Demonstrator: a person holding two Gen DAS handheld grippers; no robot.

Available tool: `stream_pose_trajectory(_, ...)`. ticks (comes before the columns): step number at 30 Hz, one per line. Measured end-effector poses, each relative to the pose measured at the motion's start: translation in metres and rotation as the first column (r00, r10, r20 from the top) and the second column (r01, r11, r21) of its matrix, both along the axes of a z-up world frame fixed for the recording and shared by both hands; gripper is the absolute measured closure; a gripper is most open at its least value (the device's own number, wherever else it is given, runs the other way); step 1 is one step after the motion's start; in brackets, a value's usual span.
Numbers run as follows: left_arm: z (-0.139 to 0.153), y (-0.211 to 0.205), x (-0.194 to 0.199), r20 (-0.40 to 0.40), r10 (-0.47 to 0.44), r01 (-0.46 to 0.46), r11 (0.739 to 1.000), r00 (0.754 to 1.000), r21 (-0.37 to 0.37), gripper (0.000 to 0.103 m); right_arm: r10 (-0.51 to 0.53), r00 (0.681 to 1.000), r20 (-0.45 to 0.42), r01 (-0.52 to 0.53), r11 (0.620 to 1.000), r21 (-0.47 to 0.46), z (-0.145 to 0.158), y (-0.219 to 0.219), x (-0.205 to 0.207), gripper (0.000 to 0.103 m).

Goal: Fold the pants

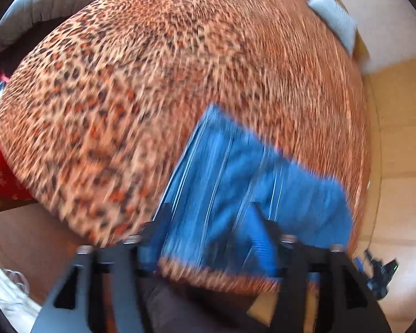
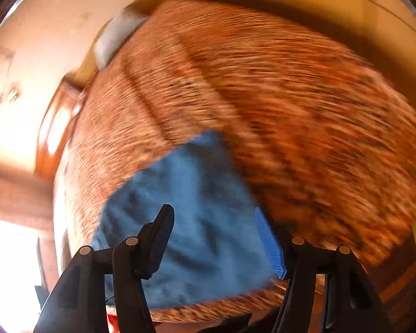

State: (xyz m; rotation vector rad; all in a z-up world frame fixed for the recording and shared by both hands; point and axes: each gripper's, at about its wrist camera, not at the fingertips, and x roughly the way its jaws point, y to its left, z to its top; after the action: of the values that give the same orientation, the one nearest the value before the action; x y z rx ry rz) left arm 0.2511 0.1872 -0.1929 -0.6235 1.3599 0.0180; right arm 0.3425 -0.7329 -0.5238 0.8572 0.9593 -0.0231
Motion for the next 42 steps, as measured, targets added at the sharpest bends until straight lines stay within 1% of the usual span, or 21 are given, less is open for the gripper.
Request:
stream_pose_trajectory(3, -0.026, -0.007, 0.038, -0.067, 0.027, -0.029, 0.999, 0.997, -0.029, 0.043, 0.214, 0.976, 0.043, -0.212, 0.976, -0.039, 0.015, 0.055, 0.062, 0.037)
stream_pose_trajectory(5, -0.047, -0.011, 0.059, -0.130, 0.026, -0.036, 0.996, 0.991, -0.076, 0.044, 0.380, 0.923, 0.056, -0.373, 0.922, -0.108, 0.024, 0.105, 0.104, 0.033)
stream_pose_trajectory(11, -0.081, -0.015, 0.096, -0.196, -0.065, 0.033, 0.986, 0.978, -0.165, 0.042, 0.671, 0.740, -0.052, -0.652, 0.695, -0.305, 0.023, 0.219, 0.204, 0.032)
stream_pose_trajectory(16, -0.093, -0.031, 0.099, -0.212, -0.192, 0.142, 0.963, 0.958, -0.229, 0.040, 0.810, 0.517, -0.278, -0.847, 0.435, -0.306, -0.017, 0.278, 0.232, 0.032)
stream_pose_trajectory(17, -0.099, -0.024, 0.097, -0.208, -0.205, 0.159, 0.963, 0.956, -0.218, 0.042, 0.815, 0.491, -0.307, -0.857, 0.387, -0.341, -0.020, 0.286, 0.227, 0.036)
stream_pose_trajectory(19, -0.100, -0.026, 0.097, -0.197, -0.207, 0.172, 0.969, 0.958, -0.178, 0.061, 0.814, 0.482, -0.324, -0.854, 0.354, -0.382, -0.022, 0.297, 0.219, 0.054)
stream_pose_trajectory(20, -0.093, -0.026, 0.095, -0.183, -0.198, 0.172, 0.974, 0.963, -0.147, 0.077, 0.813, 0.477, -0.334, -0.853, 0.337, -0.399, -0.020, 0.303, 0.215, 0.067)
stream_pose_trajectory(21, -0.089, -0.027, 0.095, -0.174, -0.198, 0.179, 0.977, 0.965, -0.120, 0.082, 0.814, 0.473, -0.337, -0.837, 0.296, -0.460, -0.011, 0.309, 0.211, 0.082)
stream_pose_trajectory(22, -0.086, -0.027, 0.096, -0.158, -0.194, 0.183, 0.980, 0.968, -0.078, 0.082, 0.797, 0.510, -0.324, -0.804, 0.308, -0.508, -0.005, 0.306, 0.212, 0.095)
stream_pose_trajectory(24, -0.089, -0.031, 0.095, -0.180, -0.186, 0.188, 0.982, 0.966, -0.002, 0.083, 0.716, 0.619, -0.322, -0.759, 0.440, -0.479, -0.011, 0.286, 0.232, 0.099)
stream_pose_trajectory(25, -0.092, -0.032, 0.094, -0.206, -0.181, 0.185, 0.983, 0.962, 0.001, 0.084, 0.693, 0.640, -0.333, -0.754, 0.480, -0.448, -0.018, 0.281, 0.237, 0.099)
stream_pose_trajectory(28, -0.089, -0.025, 0.090, -0.200, -0.151, 0.138, 0.987, 0.968, -0.077, 0.085, 0.705, 0.631, -0.324, -0.766, 0.498, -0.407, -0.020, 0.287, 0.236, 0.096)
stream_pose_trajectory(30, -0.090, -0.021, 0.090, -0.177, -0.153, 0.129, 0.982, 0.972, -0.139, 0.061, 0.731, 0.636, -0.248, -0.768, 0.565, -0.304, -0.015, 0.280, 0.234, 0.093)
stream_pose_trajectory(31, -0.094, -0.014, 0.089, -0.177, -0.147, 0.115, 0.977, 0.973, -0.180, 0.049, 0.733, 0.642, -0.226, -0.761, 0.570, -0.311, -0.010, 0.279, 0.232, 0.092)
stream_pose_trajectory(32, -0.102, -0.009, 0.089, -0.193, -0.120, 0.077, 0.973, 0.974, -0.215, 0.031, 0.739, 0.638, -0.217, -0.763, 0.567, -0.310, -0.008, 0.279, 0.233, 0.079)
stream_pose_trajectory(33, -0.109, -0.007, 0.088, -0.215, -0.098, 0.046, 0.971, 0.972, -0.234, 0.030, 0.744, 0.632, -0.215, -0.769, 0.569, -0.292, -0.007, 0.277, 0.237, 0.058)
stream_pose_trajectory(35, -0.122, -0.011, 0.084, -0.259, -0.102, 0.019, 0.952, 0.961, -0.304, 0.033, 0.741, 0.631, -0.231, -0.771, 0.566, -0.290, -0.013, 0.281, 0.240, 0.041)
stream_pose_trajectory(38, -0.115, -0.030, 0.070, -0.194, -0.186, 0.139, 0.963, 0.963, -0.231, 0.070, 0.756, 0.604, -0.253, -0.795, 0.546, -0.266, -0.027, 0.297, 0.248, 0.042)
stream_pose_trajectory(40, -0.110, -0.036, 0.051, -0.176, -0.178, 0.134, 0.963, 0.968, -0.235, 0.087, 0.786, 0.555, -0.271, -0.825, 0.479, -0.300, -0.031, 0.308, 0.230, 0.063)
stream_pose_trajectory(41, -0.107, -0.037, 0.040, -0.174, -0.153, 0.104, 0.959, 0.973, -0.263, 0.090, 0.801, 0.528, -0.281, -0.839, 0.439, -0.323, -0.028, 0.317, 0.220, 0.096)
stream_pose_trajectory(42, -0.101, -0.039, 0.030, -0.153, -0.140, 0.099, 0.964, 0.978, -0.249, 0.091, 0.806, 0.529, -0.266, -0.835, 0.438, -0.332, -0.021, 0.320, 0.212, 0.097)
